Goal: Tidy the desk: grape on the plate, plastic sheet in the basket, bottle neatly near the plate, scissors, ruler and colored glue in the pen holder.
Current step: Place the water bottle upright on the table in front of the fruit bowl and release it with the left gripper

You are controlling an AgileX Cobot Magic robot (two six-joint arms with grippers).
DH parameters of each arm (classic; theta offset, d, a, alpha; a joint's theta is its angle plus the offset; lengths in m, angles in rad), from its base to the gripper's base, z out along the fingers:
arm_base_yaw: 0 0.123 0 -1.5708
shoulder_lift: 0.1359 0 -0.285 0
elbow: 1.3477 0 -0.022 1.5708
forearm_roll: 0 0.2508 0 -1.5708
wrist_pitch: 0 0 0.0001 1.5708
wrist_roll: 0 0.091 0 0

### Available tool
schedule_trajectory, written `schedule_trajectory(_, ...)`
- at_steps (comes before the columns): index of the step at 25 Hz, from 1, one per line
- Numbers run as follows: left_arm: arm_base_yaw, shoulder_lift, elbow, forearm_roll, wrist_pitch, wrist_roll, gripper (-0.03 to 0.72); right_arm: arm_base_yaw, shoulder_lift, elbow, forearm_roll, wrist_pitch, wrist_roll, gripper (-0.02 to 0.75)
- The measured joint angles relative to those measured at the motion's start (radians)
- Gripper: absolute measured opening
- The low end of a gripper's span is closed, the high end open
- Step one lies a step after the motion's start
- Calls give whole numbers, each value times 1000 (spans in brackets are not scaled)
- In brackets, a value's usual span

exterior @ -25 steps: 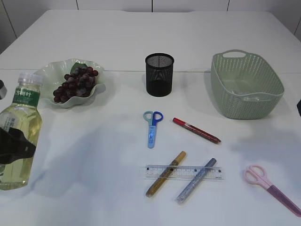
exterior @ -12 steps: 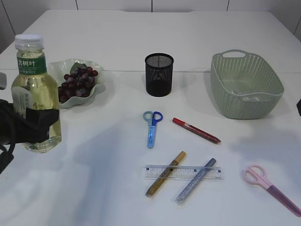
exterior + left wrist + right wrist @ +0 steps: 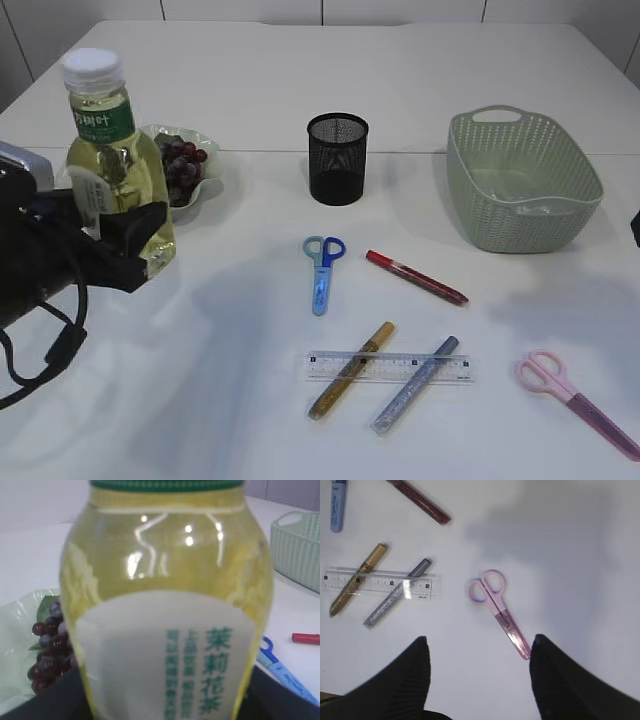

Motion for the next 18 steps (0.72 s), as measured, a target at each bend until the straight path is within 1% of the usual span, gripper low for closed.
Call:
schedule_trajectory(3, 0, 78, -2, -18, -63, 0, 417, 0, 0, 0, 0, 0, 0, 494)
schedule_trajectory(8, 0, 189, -16, -21, -57, 0, 417, 0, 0, 0, 0, 0, 0, 494)
schedule_trajectory(14, 0, 280, -67, -24, -61, 0, 417, 0, 0, 0, 0, 0, 0, 494)
schedule_trajectory(18, 3, 330, -81, -56, -65, 0, 417, 0, 0, 0, 0, 0, 0, 494)
